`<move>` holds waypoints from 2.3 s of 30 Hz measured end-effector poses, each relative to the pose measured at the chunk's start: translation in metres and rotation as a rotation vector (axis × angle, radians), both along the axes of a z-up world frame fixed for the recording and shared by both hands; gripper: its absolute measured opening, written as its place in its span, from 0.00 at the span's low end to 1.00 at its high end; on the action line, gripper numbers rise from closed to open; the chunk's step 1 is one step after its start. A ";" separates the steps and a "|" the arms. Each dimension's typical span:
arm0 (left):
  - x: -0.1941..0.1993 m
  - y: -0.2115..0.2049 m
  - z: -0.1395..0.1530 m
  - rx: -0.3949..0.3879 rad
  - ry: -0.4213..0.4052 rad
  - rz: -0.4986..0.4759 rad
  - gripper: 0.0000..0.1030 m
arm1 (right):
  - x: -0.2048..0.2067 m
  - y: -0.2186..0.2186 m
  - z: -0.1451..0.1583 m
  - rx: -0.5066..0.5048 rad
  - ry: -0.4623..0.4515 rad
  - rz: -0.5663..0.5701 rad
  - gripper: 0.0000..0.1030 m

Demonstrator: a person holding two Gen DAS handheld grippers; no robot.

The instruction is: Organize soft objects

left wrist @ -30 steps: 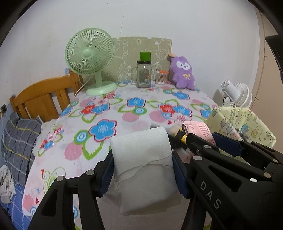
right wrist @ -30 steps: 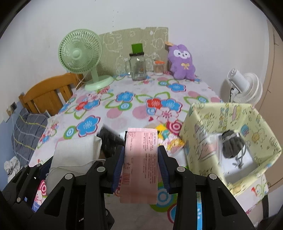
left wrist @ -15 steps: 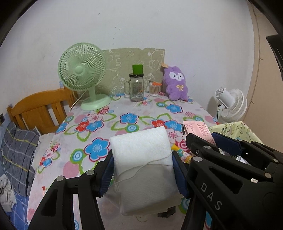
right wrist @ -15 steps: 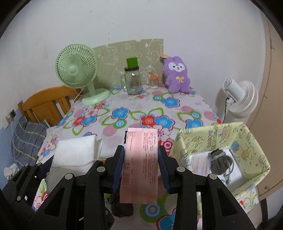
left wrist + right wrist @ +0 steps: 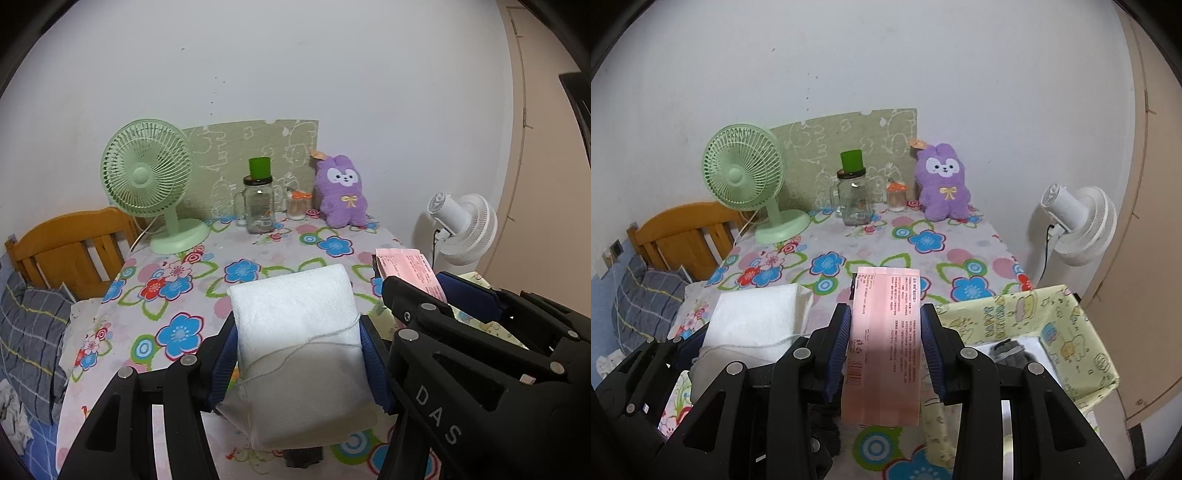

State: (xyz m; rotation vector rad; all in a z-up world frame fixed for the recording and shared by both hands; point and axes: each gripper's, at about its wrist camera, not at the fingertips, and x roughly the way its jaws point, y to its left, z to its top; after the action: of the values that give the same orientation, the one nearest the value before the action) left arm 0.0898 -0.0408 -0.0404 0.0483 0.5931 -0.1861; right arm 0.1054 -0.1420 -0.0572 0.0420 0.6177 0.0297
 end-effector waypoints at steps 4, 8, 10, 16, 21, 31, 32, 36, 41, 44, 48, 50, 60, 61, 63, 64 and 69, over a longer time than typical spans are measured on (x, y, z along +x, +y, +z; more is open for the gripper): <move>-0.001 -0.011 0.002 0.002 -0.003 -0.016 0.61 | -0.002 -0.011 0.002 0.005 -0.005 -0.008 0.40; -0.003 -0.023 0.005 0.002 -0.011 -0.034 0.61 | -0.006 -0.024 0.006 -0.001 -0.018 -0.020 0.40; -0.003 -0.030 0.006 0.001 -0.013 -0.043 0.61 | -0.007 -0.030 0.008 -0.003 -0.023 -0.026 0.40; -0.003 -0.052 0.006 0.005 -0.013 -0.065 0.61 | -0.010 -0.052 0.009 -0.005 -0.030 -0.044 0.40; -0.003 -0.070 0.006 0.006 -0.016 -0.082 0.61 | -0.011 -0.070 0.008 -0.002 -0.033 -0.058 0.40; 0.001 -0.106 0.002 0.010 -0.014 -0.135 0.61 | -0.013 -0.105 0.007 -0.012 -0.036 -0.100 0.40; 0.002 -0.108 0.002 0.010 -0.013 -0.139 0.61 | -0.013 -0.108 0.006 -0.012 -0.034 -0.103 0.40; 0.005 -0.118 -0.002 0.014 -0.004 -0.156 0.61 | -0.011 -0.119 0.002 -0.009 -0.027 -0.119 0.40; 0.011 -0.131 -0.010 0.011 0.018 -0.177 0.61 | -0.007 -0.133 -0.006 -0.005 -0.013 -0.134 0.40; 0.015 -0.138 -0.017 0.013 0.035 -0.188 0.61 | -0.002 -0.141 -0.013 0.006 0.007 -0.139 0.40; 0.020 -0.146 -0.025 0.018 0.054 -0.201 0.62 | 0.003 -0.149 -0.022 0.015 0.029 -0.147 0.40; 0.022 -0.150 -0.030 0.023 0.068 -0.207 0.63 | 0.005 -0.152 -0.027 0.018 0.040 -0.151 0.40; 0.029 -0.162 -0.052 0.051 0.137 -0.238 0.72 | 0.012 -0.163 -0.048 0.032 0.095 -0.160 0.40; 0.029 -0.162 -0.053 0.057 0.135 -0.240 0.78 | 0.013 -0.163 -0.050 0.033 0.099 -0.160 0.40; 0.028 -0.164 -0.054 0.076 0.127 -0.249 0.83 | 0.015 -0.164 -0.053 0.033 0.108 -0.161 0.40; 0.027 -0.165 -0.055 0.082 0.127 -0.253 0.86 | 0.015 -0.165 -0.054 0.034 0.111 -0.161 0.40; 0.032 -0.166 -0.058 0.102 0.138 -0.250 0.89 | 0.021 -0.165 -0.058 0.041 0.124 -0.158 0.40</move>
State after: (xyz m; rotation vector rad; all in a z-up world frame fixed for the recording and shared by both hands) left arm 0.1218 -0.2068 -0.0985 0.2105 0.7338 -0.4038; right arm 0.1261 -0.3071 -0.1156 0.1335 0.7357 -0.1142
